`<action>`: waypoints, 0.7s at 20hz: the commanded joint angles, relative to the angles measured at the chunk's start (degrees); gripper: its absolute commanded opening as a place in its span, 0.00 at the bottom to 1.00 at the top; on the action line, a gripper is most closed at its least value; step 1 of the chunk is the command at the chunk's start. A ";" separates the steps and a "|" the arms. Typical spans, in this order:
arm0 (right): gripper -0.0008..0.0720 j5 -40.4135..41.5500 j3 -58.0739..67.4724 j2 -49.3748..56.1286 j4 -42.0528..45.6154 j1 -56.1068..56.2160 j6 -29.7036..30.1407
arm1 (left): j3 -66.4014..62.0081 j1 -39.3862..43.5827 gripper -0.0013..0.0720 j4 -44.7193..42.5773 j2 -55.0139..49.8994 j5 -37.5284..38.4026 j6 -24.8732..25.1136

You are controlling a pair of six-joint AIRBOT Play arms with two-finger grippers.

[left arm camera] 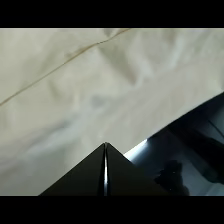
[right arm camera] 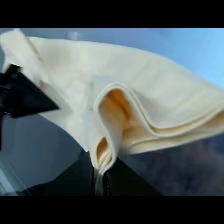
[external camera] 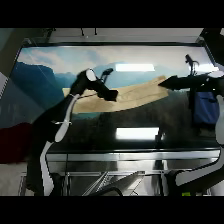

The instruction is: Fold the shirts.

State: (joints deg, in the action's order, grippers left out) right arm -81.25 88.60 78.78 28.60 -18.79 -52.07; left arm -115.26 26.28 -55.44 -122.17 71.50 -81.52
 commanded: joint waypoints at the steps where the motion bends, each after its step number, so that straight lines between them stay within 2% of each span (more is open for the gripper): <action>1: 0.04 -8.17 7.72 -3.04 -1.92 -3.39 -3.78 | -0.02 9.07 0.03 0.17 -4.52 -13.22 -4.90; 3: 0.04 -9.55 11.30 -3.37 -2.91 -5.90 -4.35 | -0.02 12.41 0.04 2.60 -5.77 -17.05 -5.53; 6: 0.04 -10.99 13.68 -3.37 -8.39 -8.00 -4.33 | -0.09 15.89 0.04 11.47 -6.23 -23.10 -4.35; 8: 0.04 -11.02 13.90 -3.34 -8.92 -8.24 -4.33 | -0.13 17.42 0.03 18.82 -6.16 -24.24 -1.40; 11: 0.04 -11.80 13.84 -2.73 -8.90 -6.84 -4.35 | -0.13 16.52 0.04 23.65 -3.74 -19.45 0.52; 14: 0.04 -11.80 13.44 -2.01 -6.45 -3.58 -4.37 | -0.13 10.23 0.03 23.54 3.23 -6.29 2.58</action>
State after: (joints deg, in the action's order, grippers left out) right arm -92.66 102.00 76.18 20.69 -24.53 -56.38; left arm -115.33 40.27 -34.81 -123.68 55.44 -81.36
